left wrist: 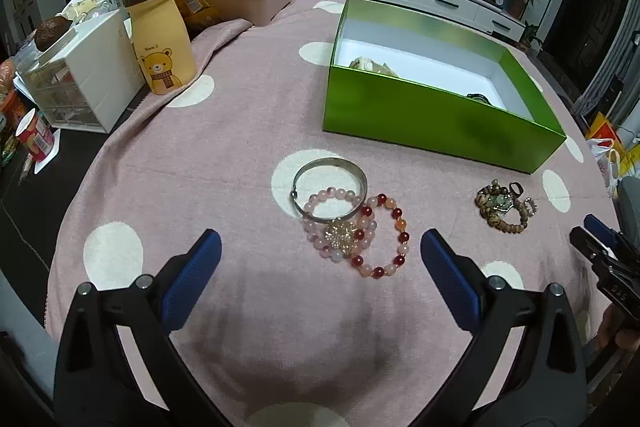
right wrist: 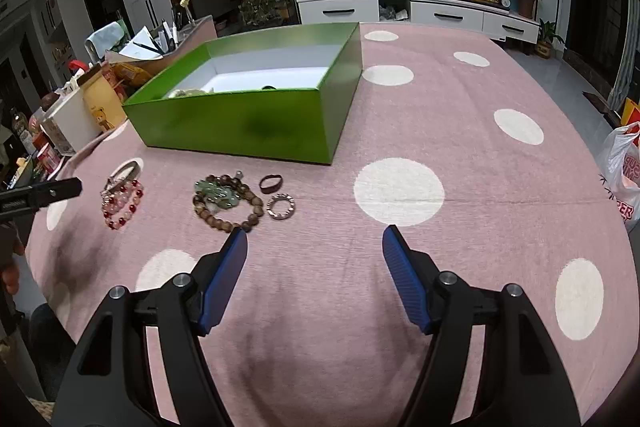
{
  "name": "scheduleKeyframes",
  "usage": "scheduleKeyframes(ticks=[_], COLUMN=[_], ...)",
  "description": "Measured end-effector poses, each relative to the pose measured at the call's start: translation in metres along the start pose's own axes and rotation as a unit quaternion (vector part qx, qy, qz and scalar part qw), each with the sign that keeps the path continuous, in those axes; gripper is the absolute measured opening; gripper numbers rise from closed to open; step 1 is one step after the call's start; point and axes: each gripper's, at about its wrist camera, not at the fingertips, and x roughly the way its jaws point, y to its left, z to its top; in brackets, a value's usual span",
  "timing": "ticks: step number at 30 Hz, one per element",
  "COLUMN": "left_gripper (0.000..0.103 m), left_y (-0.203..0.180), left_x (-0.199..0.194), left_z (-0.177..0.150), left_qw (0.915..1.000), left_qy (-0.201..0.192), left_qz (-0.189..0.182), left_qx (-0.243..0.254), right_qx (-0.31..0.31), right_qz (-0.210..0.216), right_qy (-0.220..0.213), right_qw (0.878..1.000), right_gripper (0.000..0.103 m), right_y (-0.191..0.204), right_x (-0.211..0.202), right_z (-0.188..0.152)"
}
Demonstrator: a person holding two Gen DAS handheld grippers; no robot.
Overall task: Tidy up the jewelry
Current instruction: 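Withdraw both tools from the box back toward the remaining jewelry, then grasp the red bead bracelet with the left tool while the right tool grasps the silver ring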
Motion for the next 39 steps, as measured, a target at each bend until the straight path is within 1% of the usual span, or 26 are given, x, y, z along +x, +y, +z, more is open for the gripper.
scheduleKeyframes(ticks=[4, 6, 8, 10, 11, 14, 16, 18, 21, 22, 23, 24, 25, 26, 27, 29, 30, 32, 34, 39], left_gripper=[0.101, 0.101, 0.101, 0.101, 0.101, 0.101, 0.101, 0.101, 0.097, 0.093, 0.088, 0.085, 0.081, 0.076, 0.074, 0.063, 0.060, 0.047, 0.040, 0.030], left_y=[0.003, 0.003, 0.003, 0.002, 0.002, 0.002, 0.003, 0.004, 0.001, 0.000, -0.002, -0.003, -0.004, -0.004, -0.004, -0.007, -0.008, -0.013, -0.017, -0.024], left_x=[0.002, 0.002, 0.003, 0.003, 0.004, 0.005, 0.007, 0.009, 0.014, 0.015, 0.017, 0.019, 0.022, 0.024, 0.026, 0.033, 0.035, 0.041, 0.046, 0.058], left_z=[0.001, 0.000, 0.000, 0.000, -0.001, -0.002, -0.001, -0.001, -0.001, -0.001, 0.000, 0.001, 0.003, 0.005, 0.006, 0.010, 0.011, 0.013, 0.015, 0.018], left_qw=[0.9999, 0.9998, 0.9996, 0.9995, 0.9994, 0.9991, 0.9989, 0.9986, 0.9981, 0.9979, 0.9975, 0.9971, 0.9965, 0.9962, 0.9959, 0.9952, 0.9947, 0.9935, 0.9923, 0.9887], left_qy=[-0.003, -0.005, -0.007, -0.010, -0.012, -0.015, -0.016, -0.016, -0.013, -0.012, -0.010, -0.008, -0.004, -0.001, 0.002, 0.010, 0.013, 0.022, 0.030, 0.054], left_qz=[-0.016, -0.021, -0.027, -0.030, -0.033, -0.038, -0.042, -0.047, -0.053, -0.055, -0.057, -0.060, -0.066, -0.069, -0.071, -0.072, -0.074, -0.072, -0.068, -0.065], left_qx=[-0.006, -0.006, -0.003, 0.001, 0.004, 0.013, 0.014, 0.016, 0.028, 0.034, 0.041, 0.046, 0.051, 0.053, 0.056, 0.066, 0.070, 0.085, 0.099, 0.124], right_qx=[-0.014, -0.033, -0.051, -0.064, -0.074, -0.092, -0.090, -0.096, -0.105, -0.106, -0.110, -0.114, -0.120, -0.127, -0.131, -0.125, -0.120, -0.110, -0.099, -0.080], right_qz=[0.000, -0.003, -0.003, -0.004, -0.006, -0.014, -0.002, -0.003, -0.001, 0.002, 0.008, 0.012, 0.015, 0.013, 0.010, 0.013, 0.013, 0.008, 0.012, 0.017], right_qy=[0.006, 0.012, 0.021, 0.026, 0.029, 0.036, 0.041, 0.045, 0.046, 0.047, 0.048, 0.048, 0.047, 0.045, 0.043, 0.042, 0.042, 0.040, 0.037, 0.030], right_qw=[1.000, 0.999, 0.998, 0.998, 0.997, 0.995, 0.995, 0.994, 0.993, 0.993, 0.993, 0.992, 0.992, 0.991, 0.990, 0.991, 0.992, 0.993, 0.994, 0.996], right_gripper=[0.069, 0.064, 0.057, 0.054, 0.050, 0.044, 0.042, 0.041, 0.041, 0.039, 0.034, 0.031, 0.024, 0.022, 0.022, 0.020, 0.020, 0.020, 0.020, 0.020], right_y=[0.002, 0.007, 0.013, 0.017, 0.020, 0.024, 0.025, 0.025, 0.027, 0.028, 0.030, 0.032, 0.035, 0.038, 0.040, 0.039, 0.037, 0.033, 0.027, 0.020], right_x=[0.008, 0.015, 0.023, 0.029, 0.033, 0.043, 0.047, 0.051, 0.058, 0.060, 0.063, 0.065, 0.066, 0.067, 0.068, 0.068, 0.068, 0.066, 0.062, 0.052], right_z=[0.000, 0.001, 0.001, 0.001, 0.001, 0.004, 0.008, 0.012, 0.019, 0.021, 0.023, 0.024, 0.025, 0.025, 0.026, 0.026, 0.027, 0.027, 0.026, 0.024])
